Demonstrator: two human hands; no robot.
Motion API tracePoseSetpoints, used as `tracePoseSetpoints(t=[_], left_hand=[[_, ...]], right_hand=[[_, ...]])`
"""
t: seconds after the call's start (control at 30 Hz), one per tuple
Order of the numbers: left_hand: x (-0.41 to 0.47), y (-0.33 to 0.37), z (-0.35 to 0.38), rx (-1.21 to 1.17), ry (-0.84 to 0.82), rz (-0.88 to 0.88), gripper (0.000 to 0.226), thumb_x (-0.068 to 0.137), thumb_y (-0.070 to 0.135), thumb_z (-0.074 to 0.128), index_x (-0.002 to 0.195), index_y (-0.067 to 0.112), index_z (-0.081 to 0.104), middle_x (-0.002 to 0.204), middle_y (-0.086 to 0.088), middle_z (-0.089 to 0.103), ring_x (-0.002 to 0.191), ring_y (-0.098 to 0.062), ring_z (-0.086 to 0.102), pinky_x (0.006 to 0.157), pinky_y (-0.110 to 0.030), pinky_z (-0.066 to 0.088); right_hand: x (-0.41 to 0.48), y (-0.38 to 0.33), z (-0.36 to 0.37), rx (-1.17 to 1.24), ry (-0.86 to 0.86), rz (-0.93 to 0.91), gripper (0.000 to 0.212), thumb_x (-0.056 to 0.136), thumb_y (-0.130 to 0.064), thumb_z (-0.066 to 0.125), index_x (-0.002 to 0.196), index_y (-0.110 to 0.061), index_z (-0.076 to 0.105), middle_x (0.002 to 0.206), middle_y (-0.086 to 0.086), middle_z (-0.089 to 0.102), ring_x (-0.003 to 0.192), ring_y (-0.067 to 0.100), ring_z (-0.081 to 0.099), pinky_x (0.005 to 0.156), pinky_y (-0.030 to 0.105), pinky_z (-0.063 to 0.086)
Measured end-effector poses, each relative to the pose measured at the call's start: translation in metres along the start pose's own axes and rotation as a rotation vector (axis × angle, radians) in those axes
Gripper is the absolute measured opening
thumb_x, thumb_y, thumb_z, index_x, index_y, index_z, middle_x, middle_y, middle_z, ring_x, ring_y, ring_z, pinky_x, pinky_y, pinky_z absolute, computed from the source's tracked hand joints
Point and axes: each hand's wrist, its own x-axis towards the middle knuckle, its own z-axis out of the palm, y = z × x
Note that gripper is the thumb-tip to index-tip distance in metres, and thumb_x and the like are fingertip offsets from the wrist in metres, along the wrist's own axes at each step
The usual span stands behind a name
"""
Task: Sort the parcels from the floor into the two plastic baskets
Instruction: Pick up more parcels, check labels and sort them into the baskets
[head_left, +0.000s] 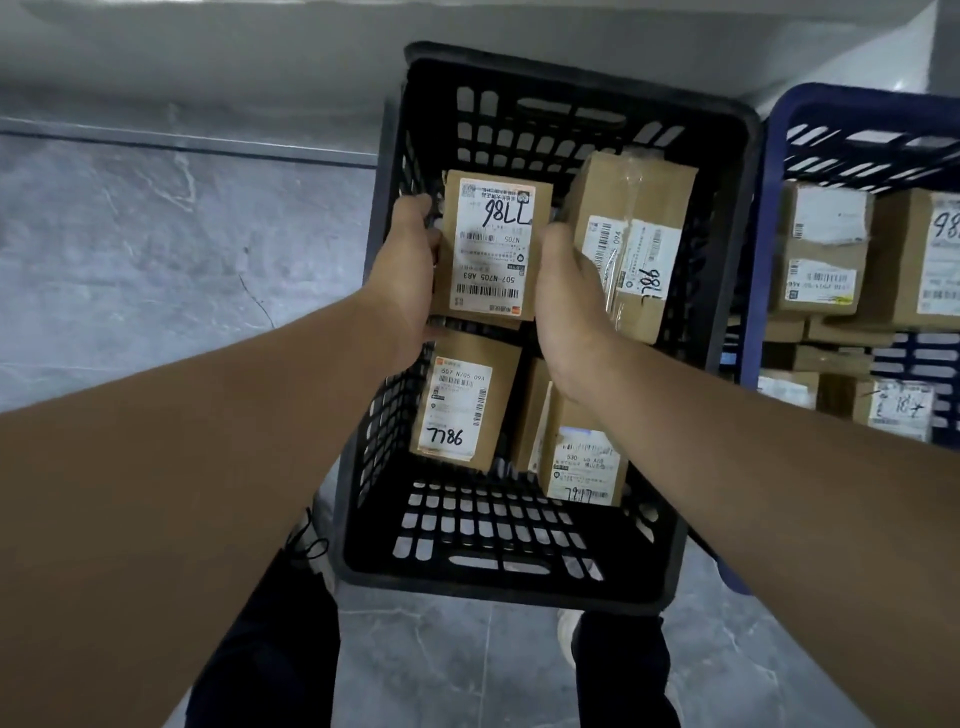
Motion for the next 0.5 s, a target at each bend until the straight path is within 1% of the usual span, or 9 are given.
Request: tracePoseSetpoints(t=[0.03,0.07,0.17,0.23,0.27,0.3,0.33,0.4,0.5], left_hand=[[0.003,-0.002,0.0,-0.001,0.001,0.007,0.056,0.1,0.06,0.028,0.1,0.027,0.073,0.084,0.007,0.079,0.091,-0.018,0.074,0.083,-0.04,0.053],[0.006,-0.004,0.0,0.001,0.001,0.025,0.055,0.101,0.059,0.028,0.105,0.029,0.073,0.087,0.008,0.079,0.089,-0.016,0.074,0.078,-0.038,0.054],[0.011,-0.008,-0.001,0.01,0.007,0.081,0.049,0.102,0.058,0.028,0.116,0.033,0.068,0.089,0.013,0.076,0.072,-0.006,0.075,0.068,-0.033,0.051],[0.008,-0.007,-0.001,0.006,0.005,0.079,0.051,0.103,0.057,0.028,0.129,0.031,0.062,0.088,0.015,0.077,0.067,-0.003,0.074,0.071,-0.034,0.05],[0.004,-0.007,0.0,0.012,0.007,0.083,0.052,0.103,0.056,0.028,0.129,0.029,0.064,0.085,0.014,0.078,0.065,-0.002,0.073,0.074,-0.035,0.05],[-0.002,-0.007,0.0,0.031,0.013,0.095,0.05,0.104,0.054,0.028,0.121,0.027,0.067,0.079,0.016,0.077,0.061,0.0,0.072,0.075,-0.035,0.049],[-0.01,-0.005,0.0,0.05,0.021,0.112,0.045,0.105,0.052,0.029,0.108,0.028,0.067,0.071,0.02,0.075,0.056,0.003,0.069,0.073,-0.034,0.048],[-0.028,0.0,0.002,0.081,0.04,0.126,0.036,0.107,0.046,0.031,0.09,0.033,0.06,0.057,0.026,0.068,0.048,0.008,0.064,0.067,-0.031,0.043],[-0.065,0.016,0.006,0.089,0.025,0.142,0.034,0.108,0.044,0.03,0.085,0.035,0.054,0.048,0.027,0.061,0.041,0.012,0.057,0.061,-0.027,0.038]], right_hand=[[0.002,0.002,0.0,0.003,-0.007,-0.004,0.073,0.079,-0.069,0.035,0.119,-0.02,0.073,0.122,0.006,0.077,0.117,0.023,0.067,0.09,0.041,0.047],[0.004,0.004,-0.001,0.011,-0.011,-0.002,0.075,0.076,-0.072,0.038,0.121,-0.023,0.073,0.123,0.002,0.077,0.119,0.021,0.067,0.094,0.042,0.046],[0.01,0.008,-0.005,0.063,-0.027,-0.01,0.086,0.068,-0.077,0.043,0.133,-0.028,0.069,0.128,-0.004,0.076,0.125,0.021,0.065,0.109,0.047,0.046],[0.01,0.006,-0.007,0.082,-0.013,-0.019,0.078,0.074,-0.073,0.046,0.132,-0.026,0.068,0.129,-0.001,0.075,0.126,0.024,0.065,0.113,0.052,0.046],[0.008,0.004,-0.007,0.096,-0.004,-0.02,0.072,0.078,-0.069,0.047,0.13,-0.025,0.069,0.128,0.002,0.075,0.126,0.027,0.066,0.112,0.052,0.047],[0.005,0.002,-0.008,0.114,0.003,-0.017,0.066,0.081,-0.065,0.047,0.127,-0.023,0.07,0.127,0.004,0.075,0.126,0.029,0.066,0.11,0.051,0.048],[0.001,-0.001,-0.01,0.129,0.003,-0.014,0.063,0.083,-0.062,0.047,0.126,-0.021,0.07,0.125,0.005,0.075,0.125,0.03,0.067,0.106,0.05,0.049],[-0.009,-0.008,-0.012,0.135,-0.023,-0.022,0.058,0.089,-0.059,0.047,0.123,-0.018,0.07,0.12,0.007,0.077,0.121,0.03,0.07,0.103,0.047,0.05],[-0.029,-0.032,-0.017,0.129,-0.051,-0.046,0.054,0.088,-0.058,0.045,0.114,-0.016,0.068,0.111,0.012,0.076,0.113,0.032,0.072,0.095,0.045,0.053]])
